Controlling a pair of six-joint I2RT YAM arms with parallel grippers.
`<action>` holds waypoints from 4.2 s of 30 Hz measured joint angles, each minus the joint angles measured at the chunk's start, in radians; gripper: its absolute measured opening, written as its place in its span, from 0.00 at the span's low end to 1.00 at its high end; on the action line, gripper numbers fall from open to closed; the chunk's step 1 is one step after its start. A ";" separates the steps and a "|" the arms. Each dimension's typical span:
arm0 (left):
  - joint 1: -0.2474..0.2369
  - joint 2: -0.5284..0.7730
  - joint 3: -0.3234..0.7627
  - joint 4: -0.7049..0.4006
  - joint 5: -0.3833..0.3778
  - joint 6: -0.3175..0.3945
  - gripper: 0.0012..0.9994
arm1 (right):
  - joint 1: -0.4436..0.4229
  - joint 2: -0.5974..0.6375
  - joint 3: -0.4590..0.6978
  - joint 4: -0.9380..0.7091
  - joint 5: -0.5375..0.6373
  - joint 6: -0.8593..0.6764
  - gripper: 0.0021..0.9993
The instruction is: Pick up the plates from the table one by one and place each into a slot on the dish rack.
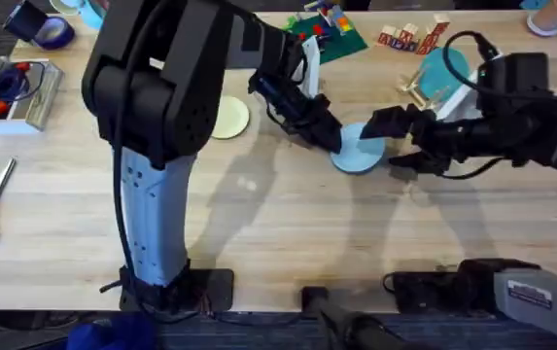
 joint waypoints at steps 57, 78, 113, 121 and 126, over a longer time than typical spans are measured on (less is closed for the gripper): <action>0.000 0.000 0.000 0.001 0.000 0.000 0.04 | 0.124 0.134 0.000 0.140 0.003 -0.019 0.24; 0.007 0.002 0.052 -0.071 -0.050 0.015 0.04 | 0.123 0.124 0.002 0.163 -0.057 -0.017 0.04; 0.050 -0.641 0.216 -0.498 -0.696 0.040 0.04 | 0.129 -0.026 0.413 -0.323 0.075 -0.406 0.04; 0.179 -0.732 0.216 -0.505 -0.719 0.032 0.04 | 0.129 -0.026 0.634 -0.517 0.194 -0.547 0.04; 0.282 -0.801 0.216 -0.543 -0.732 0.033 0.04 | 0.129 -0.026 0.728 -0.613 0.281 -0.643 0.04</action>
